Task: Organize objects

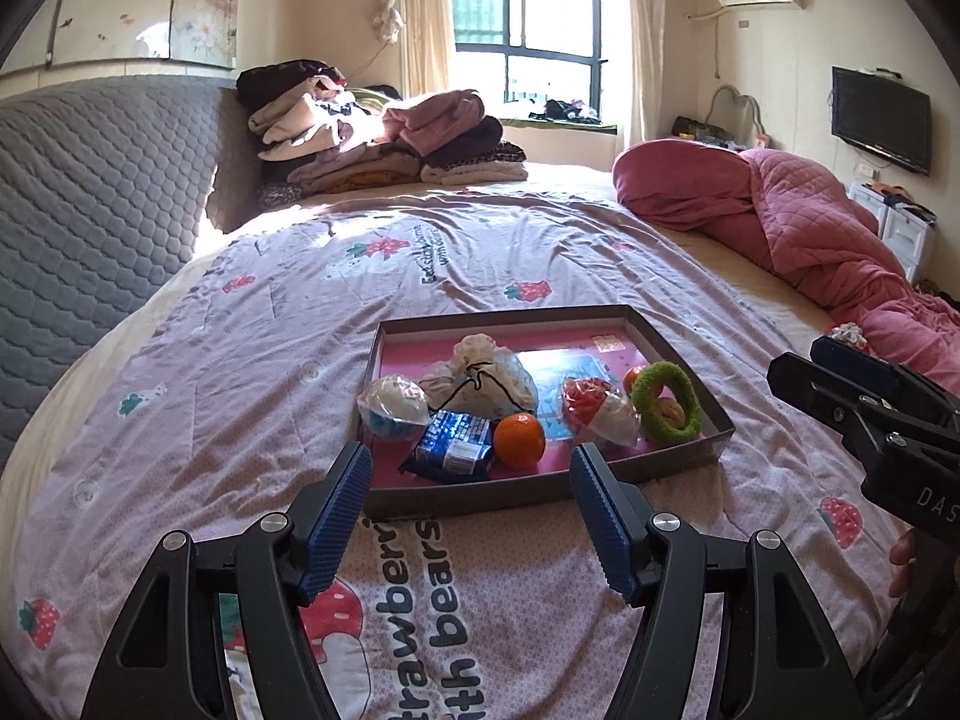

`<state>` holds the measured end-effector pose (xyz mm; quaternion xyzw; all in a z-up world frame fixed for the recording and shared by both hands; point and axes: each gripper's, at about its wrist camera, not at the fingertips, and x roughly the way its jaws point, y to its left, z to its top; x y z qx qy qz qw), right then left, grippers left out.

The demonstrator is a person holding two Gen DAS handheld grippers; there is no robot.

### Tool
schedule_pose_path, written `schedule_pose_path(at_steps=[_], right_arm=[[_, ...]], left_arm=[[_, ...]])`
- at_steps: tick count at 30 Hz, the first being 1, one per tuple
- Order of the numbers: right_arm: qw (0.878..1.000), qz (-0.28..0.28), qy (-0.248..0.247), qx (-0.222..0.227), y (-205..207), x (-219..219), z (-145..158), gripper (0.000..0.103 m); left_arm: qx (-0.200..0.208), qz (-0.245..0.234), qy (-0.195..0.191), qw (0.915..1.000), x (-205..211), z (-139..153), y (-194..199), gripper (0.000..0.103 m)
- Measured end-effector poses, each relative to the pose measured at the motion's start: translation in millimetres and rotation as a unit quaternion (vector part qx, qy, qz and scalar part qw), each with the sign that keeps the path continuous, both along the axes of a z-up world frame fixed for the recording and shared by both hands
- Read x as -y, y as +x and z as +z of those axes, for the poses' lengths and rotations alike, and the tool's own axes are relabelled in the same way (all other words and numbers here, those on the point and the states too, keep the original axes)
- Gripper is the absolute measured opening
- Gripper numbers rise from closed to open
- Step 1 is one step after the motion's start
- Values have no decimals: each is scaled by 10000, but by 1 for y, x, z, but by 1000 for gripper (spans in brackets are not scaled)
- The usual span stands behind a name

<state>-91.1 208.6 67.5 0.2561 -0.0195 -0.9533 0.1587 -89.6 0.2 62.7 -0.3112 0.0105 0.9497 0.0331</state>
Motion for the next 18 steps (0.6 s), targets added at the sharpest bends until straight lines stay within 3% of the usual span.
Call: schedule_pose_path(at_steps=[18], right_arm=[[9994,-58,237,245,16,11,-28,66]], left_arm=[[163,84,29,9998,0,-18,16,70]])
